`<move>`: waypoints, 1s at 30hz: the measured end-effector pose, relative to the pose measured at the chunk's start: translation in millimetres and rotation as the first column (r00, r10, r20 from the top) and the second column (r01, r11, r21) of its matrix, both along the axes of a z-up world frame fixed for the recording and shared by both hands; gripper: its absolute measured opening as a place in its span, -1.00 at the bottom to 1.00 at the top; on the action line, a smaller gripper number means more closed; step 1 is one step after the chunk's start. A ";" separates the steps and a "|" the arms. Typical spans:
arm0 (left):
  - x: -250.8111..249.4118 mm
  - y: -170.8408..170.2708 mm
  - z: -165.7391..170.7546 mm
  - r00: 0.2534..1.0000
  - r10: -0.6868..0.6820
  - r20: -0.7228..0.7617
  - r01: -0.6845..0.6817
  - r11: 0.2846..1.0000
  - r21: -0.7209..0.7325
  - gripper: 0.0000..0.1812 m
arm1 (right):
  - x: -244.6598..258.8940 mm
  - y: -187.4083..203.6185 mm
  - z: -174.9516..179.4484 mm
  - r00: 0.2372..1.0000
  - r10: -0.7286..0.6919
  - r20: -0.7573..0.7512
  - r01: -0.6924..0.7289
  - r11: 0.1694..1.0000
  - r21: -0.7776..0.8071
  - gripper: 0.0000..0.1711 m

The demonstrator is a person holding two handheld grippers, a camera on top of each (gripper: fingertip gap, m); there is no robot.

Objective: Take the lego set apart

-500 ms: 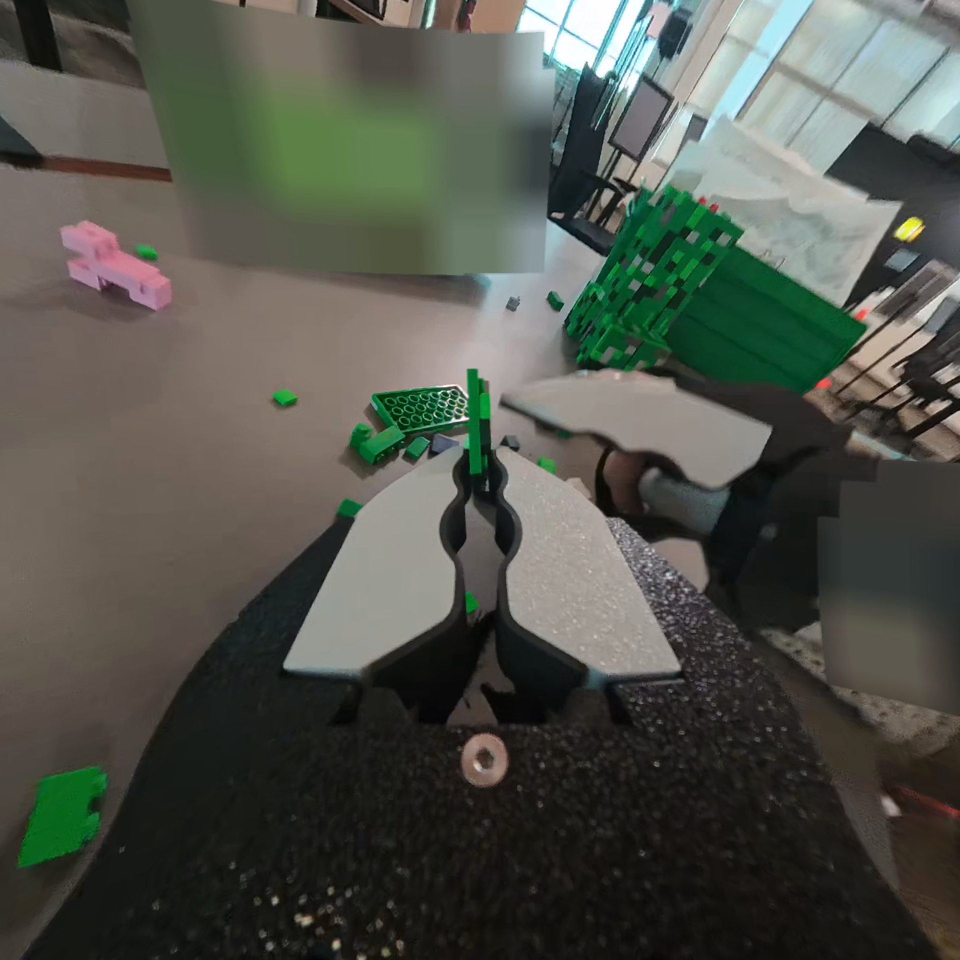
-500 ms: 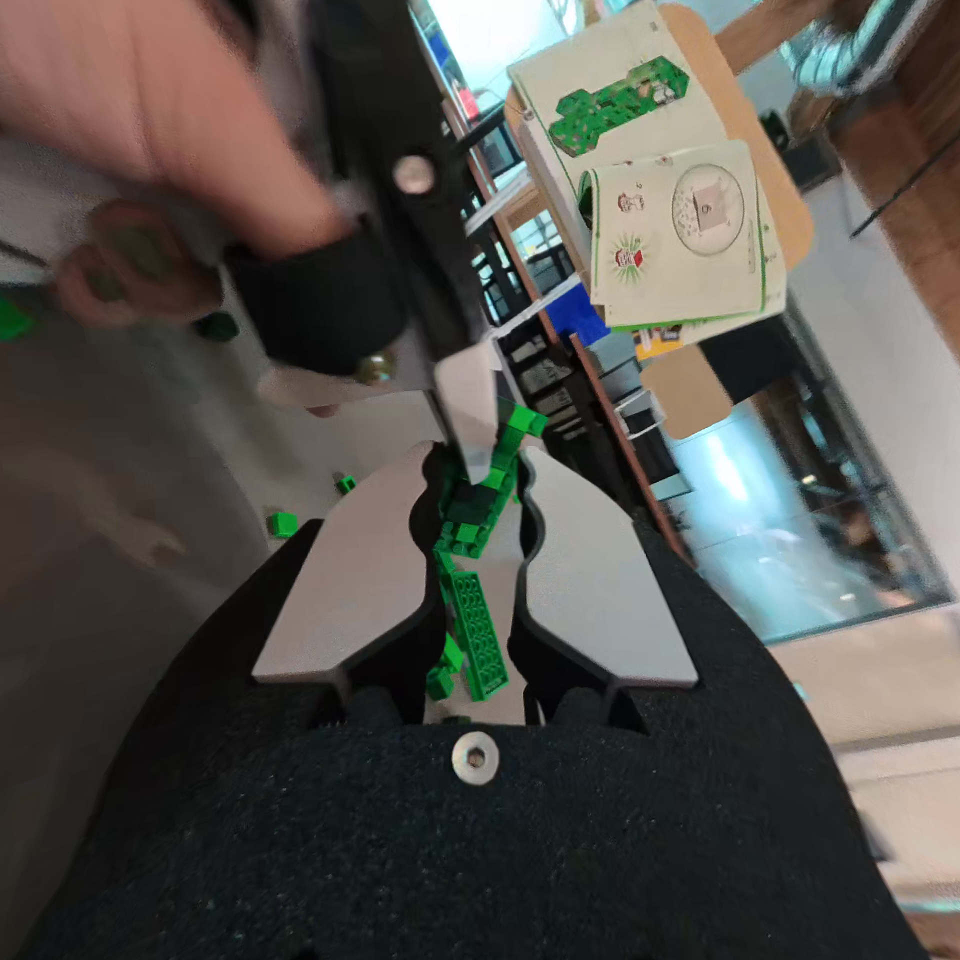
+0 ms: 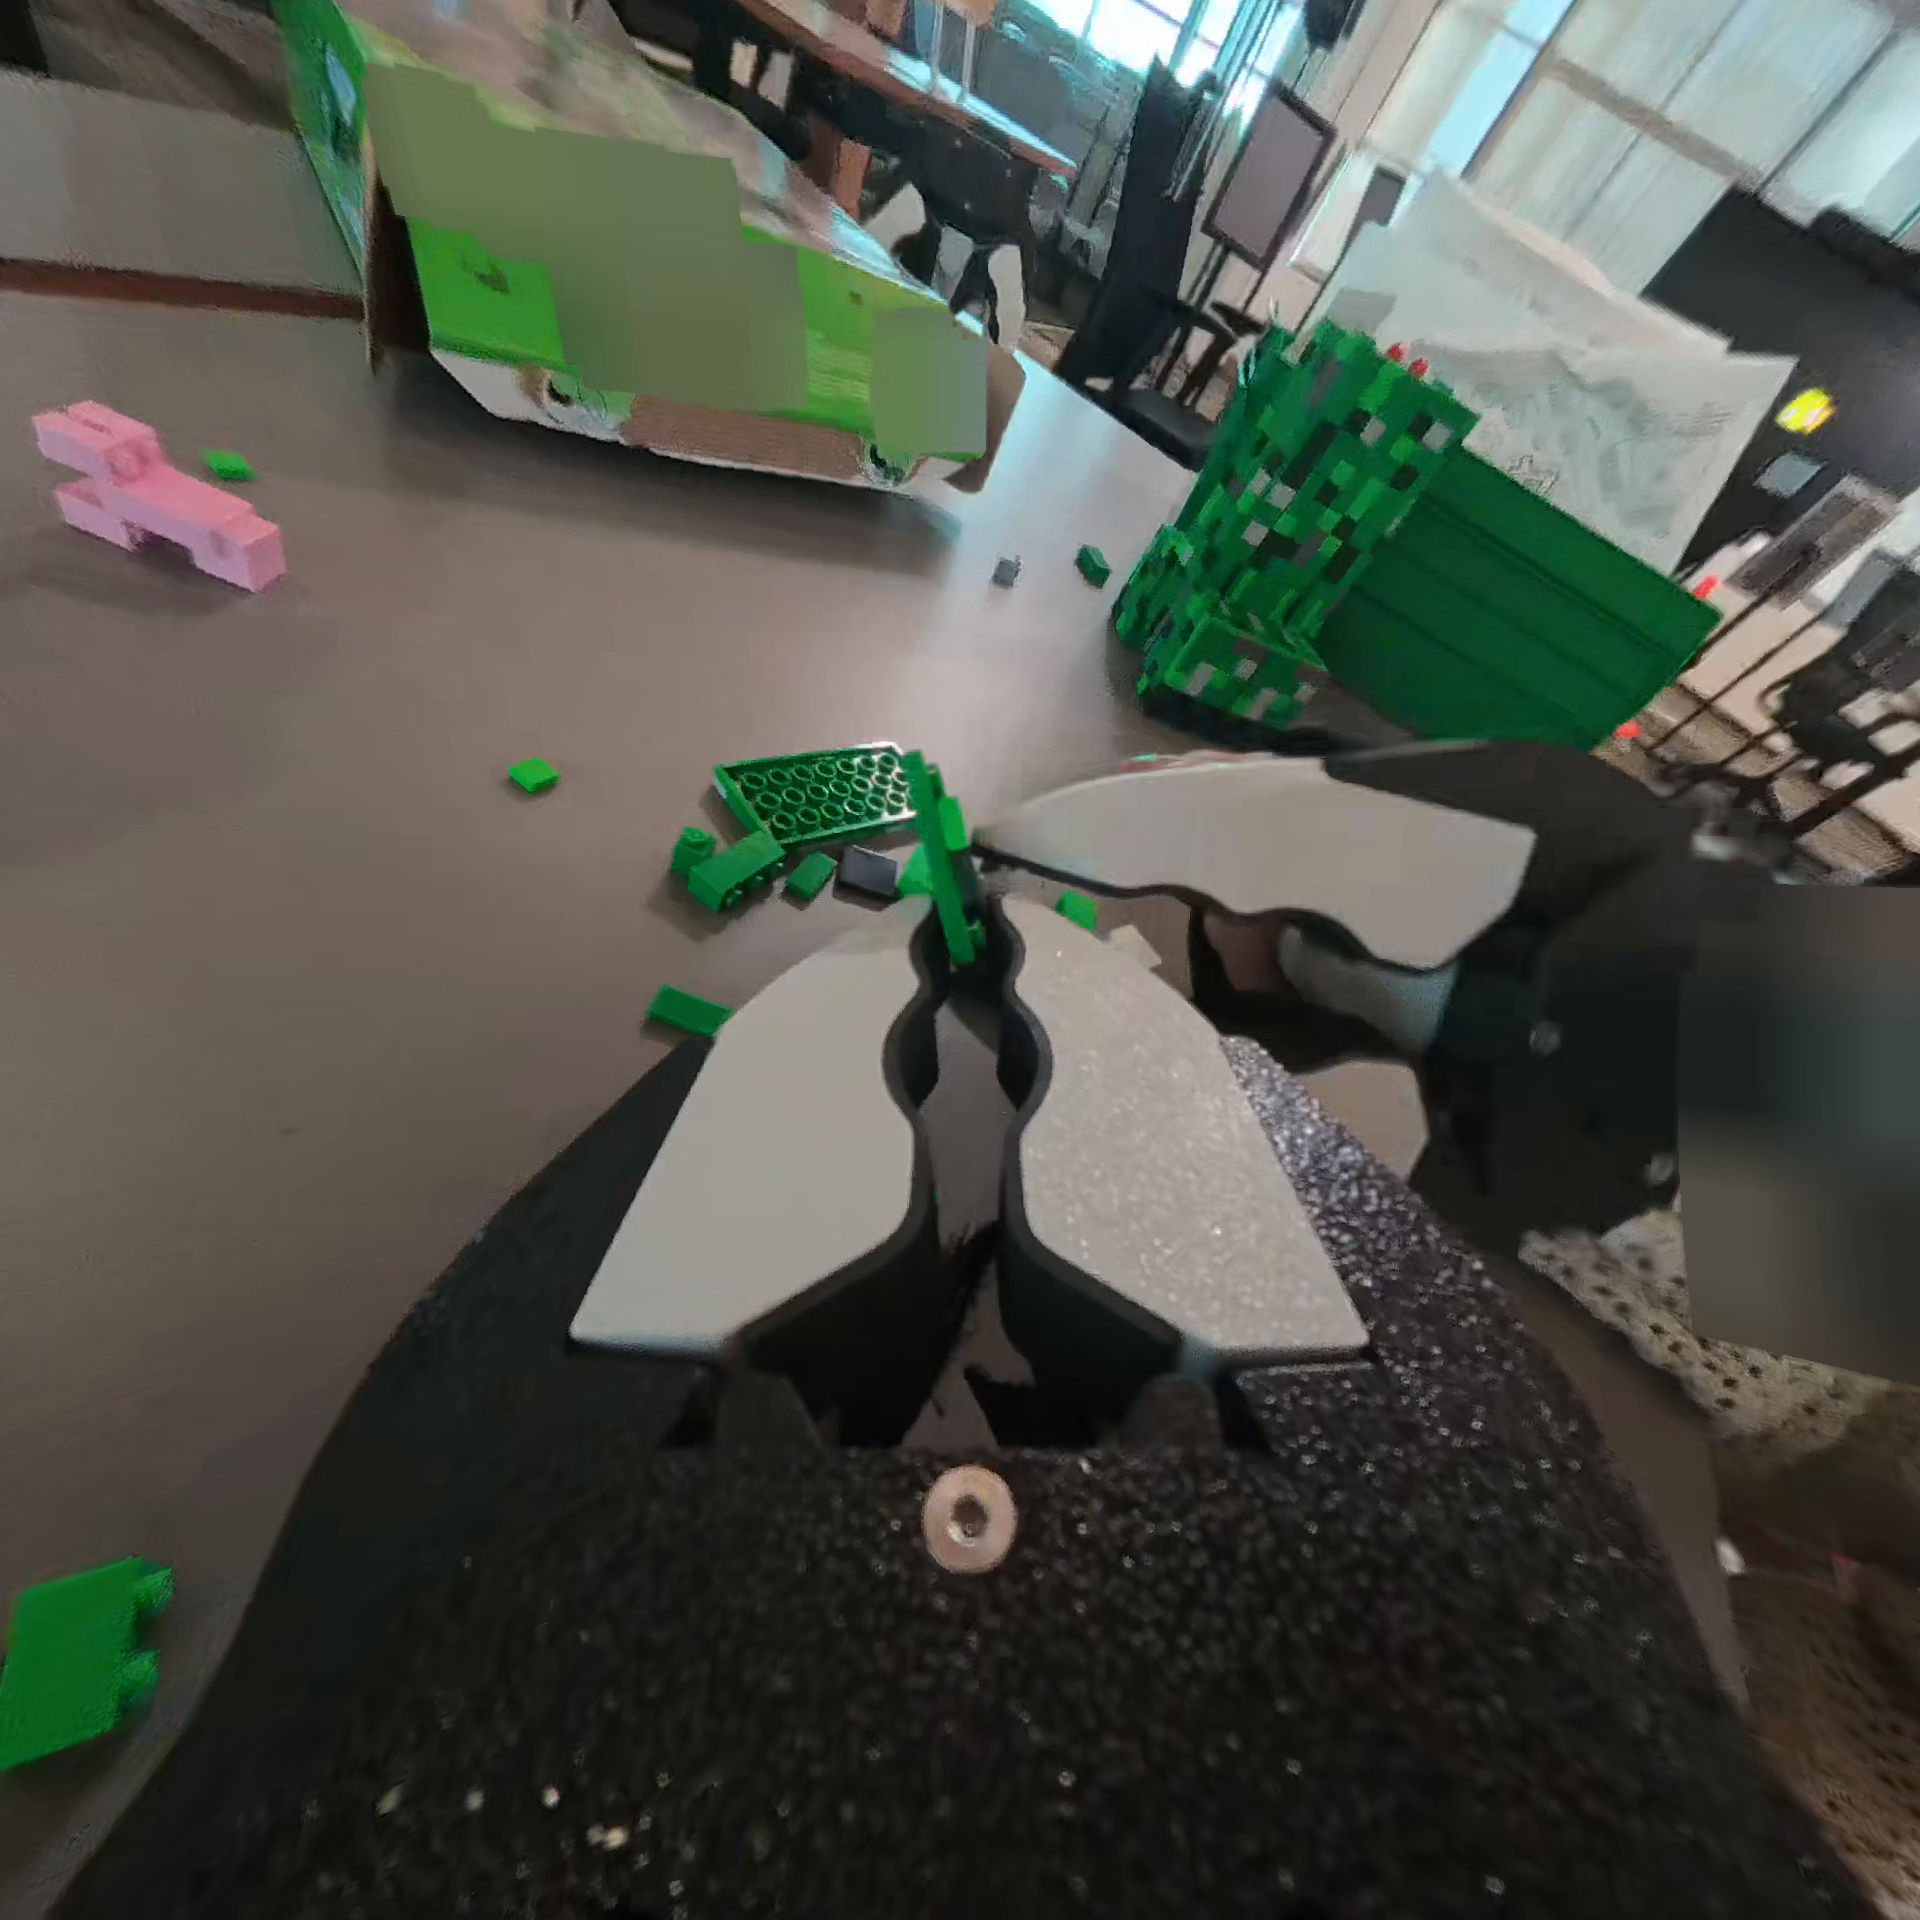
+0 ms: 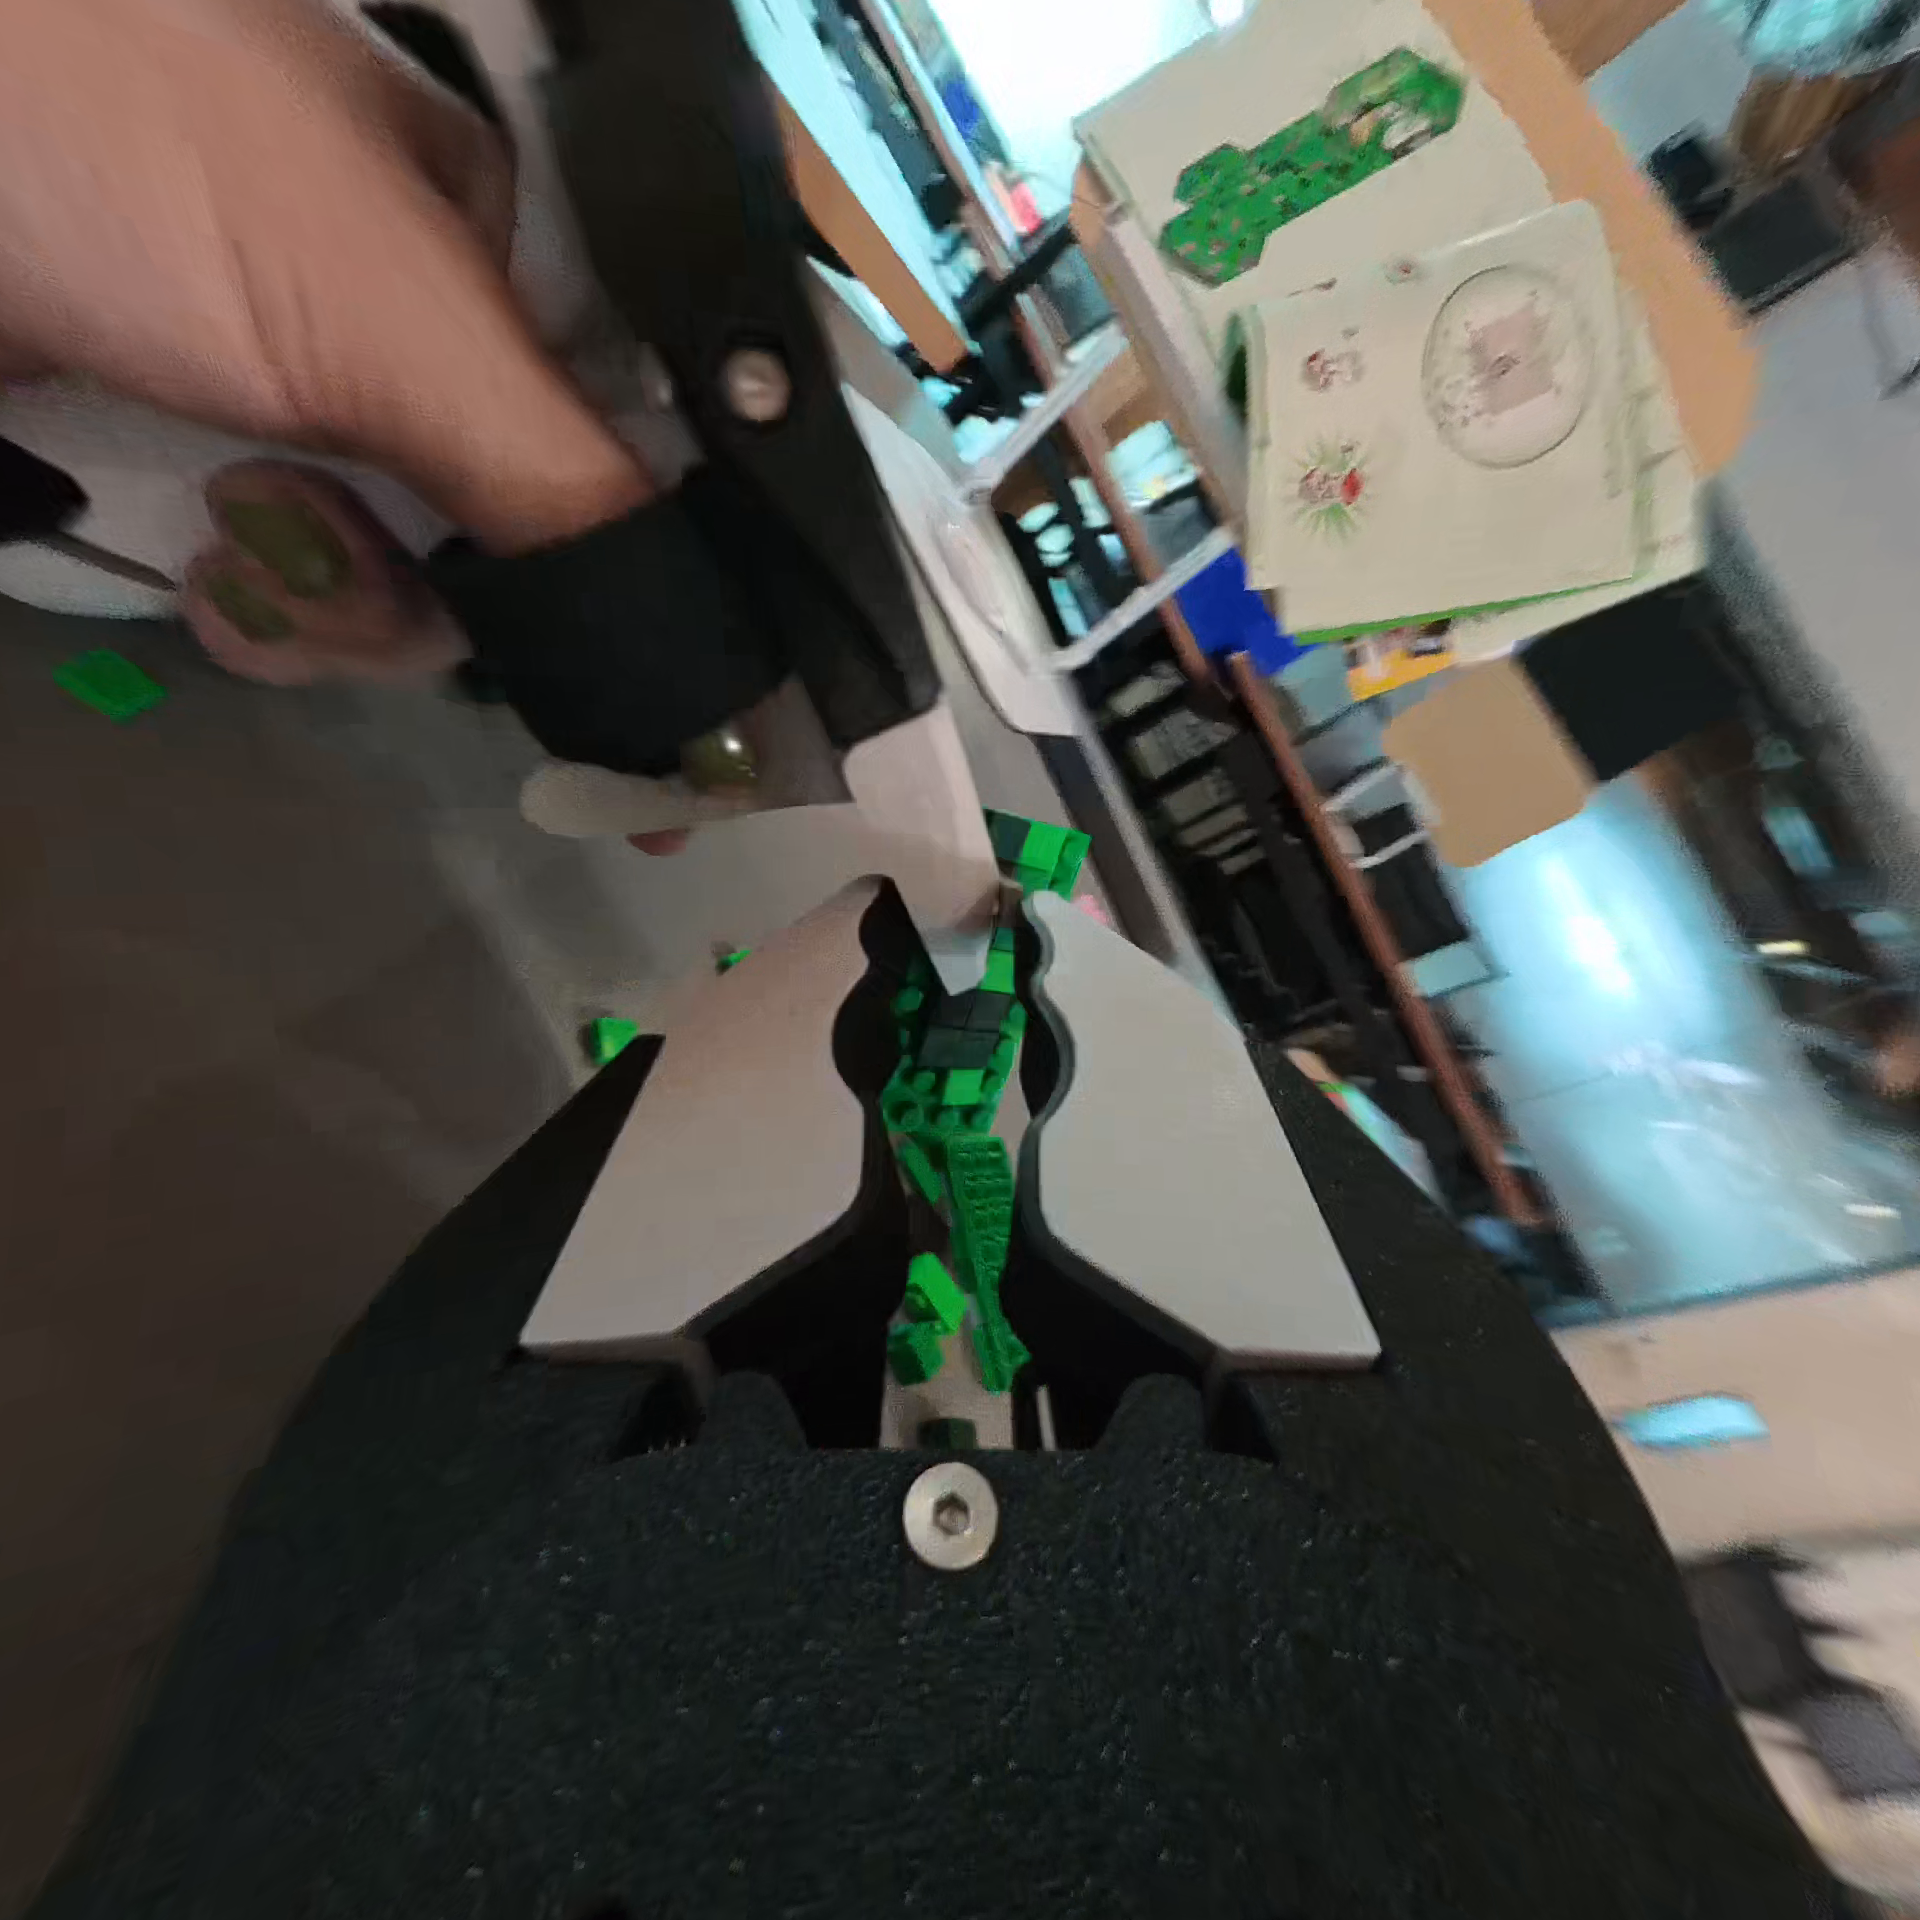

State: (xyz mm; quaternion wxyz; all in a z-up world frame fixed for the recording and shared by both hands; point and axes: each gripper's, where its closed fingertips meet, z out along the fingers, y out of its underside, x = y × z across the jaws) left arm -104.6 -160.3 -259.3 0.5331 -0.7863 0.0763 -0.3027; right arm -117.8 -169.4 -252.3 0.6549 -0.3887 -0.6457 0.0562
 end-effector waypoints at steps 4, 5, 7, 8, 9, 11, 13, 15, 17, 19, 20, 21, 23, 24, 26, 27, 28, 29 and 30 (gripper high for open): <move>-3.4 -1.3 -1.2 0.998 0.000 0.055 0.001 1.000 -0.025 -0.94 | -3.5 -1.5 -1.4 1.000 -0.018 0.023 0.016 0.997 0.075 -0.78; -3.1 -0.7 -0.7 0.999 0.001 0.050 0.000 1.000 -0.019 -0.94 | -3.5 -1.2 -0.9 1.000 -0.012 0.009 0.012 0.999 0.042 -0.78; -2.6 -0.4 0.3 0.999 0.002 0.039 -0.002 1.000 -0.007 -0.94 | -2.5 -0.8 -0.3 1.000 -0.005 -0.010 0.006 0.999 0.032 -0.77; -3.5 -0.4 2.4 0.999 0.006 0.041 -0.006 1.000 0.009 -0.95 | -1.4 -1.2 -0.2 1.000 0.003 -0.019 -0.002 1.000 0.031 -0.77; -4.9 -0.4 4.7 0.999 0.008 0.049 -0.010 1.000 0.024 -0.95 | -0.3 -0.7 -0.4 1.000 0.006 -0.023 -0.006 1.000 0.025 -0.71; -9.6 0.3 7.8 0.998 0.020 0.068 -0.023 0.999 0.043 -0.95 | 0.4 0.1 -2.1 1.000 0.020 -0.021 -0.020 1.000 -0.003 -0.64; -17.2 1.4 9.8 0.997 0.050 0.054 -0.053 0.997 0.063 -0.94 | 1.4 3.2 -2.5 1.000 0.015 -0.018 -0.015 1.000 -0.009 -0.62; -22.6 0.8 10.9 0.998 0.063 0.018 -0.064 0.995 0.080 -0.94 | 1.4 4.2 -6.4 1.000 0.024 0.012 -0.024 1.000 -0.008 -0.61; -26.2 0.1 13.8 0.998 0.069 0.002 -0.069 0.993 0.095 -0.94 | 1.7 3.2 -14.0 0.997 0.049 0.061 -0.048 0.999 -0.017 -0.60; -26.4 -1.1 16.9 0.998 0.055 0.013 -0.056 0.993 0.106 -0.94 | 3.0 2.8 -19.7 0.994 0.070 0.088 -0.066 0.997 -0.049 -0.59; -25.8 -1.8 18.1 0.999 0.044 0.023 -0.046 0.993 0.112 -0.94 | 3.5 1.7 -18.5 0.993 0.087 0.074 -0.082 0.994 -0.068 -0.58; -23.1 -3.3 20.1 0.999 0.017 0.037 -0.021 0.992 0.122 -0.94 | 3.9 -0.1 -15.5 0.993 0.107 0.051 -0.102 0.990 -0.094 -0.58; -17.5 -6.4 22.6 0.998 -0.037 0.059 0.029 0.991 0.130 -0.94 | 5.6 0.2 -6.1 0.993 0.113 -0.018 -0.114 0.981 -0.157 -0.57; -16.2 -7.1 22.2 0.997 -0.049 0.051 0.042 0.991 0.127 -0.94 | 6.5 0.9 -2.2 0.993 0.112 -0.042 -0.118 0.975 -0.189 -0.55; -12.5 -9.0 20.9 0.997 -0.077 0.000 0.076 0.988 0.133 -0.95 | 8.8 3.9 4.0 0.992 0.102 -0.080 -0.118 0.966 -0.228 -0.54; -10.6 -9.6 19.1 0.996 -0.084 -0.038 0.088 0.987 0.134 -0.95 | 10.0 5.5 5.6 0.991 0.098 -0.089 -0.116 0.964 -0.238 -0.53; -7.2 -10.9 17.5 0.992 -0.101 -0.081 0.112 0.984 0.138 -0.94 | 11.0 6.9 6.0 0.991 0.095 -0.091 -0.115 0.963 -0.245 -0.53; -3.6 -12.0 16.0 0.985 -0.116 -0.125 0.133 0.981 0.143 -0.94 | 11.9 7.9 5.7 0.992 0.094 -0.088 -0.113 0.961 -0.251 -0.53; -1.8 -12.1 13.6 0.978 -0.117 -0.175 0.144 0.978 0.149 -0.94 | 12.5 7.7 4.6 0.992 0.100 -0.080 -0.118 0.959 -0.259 -0.52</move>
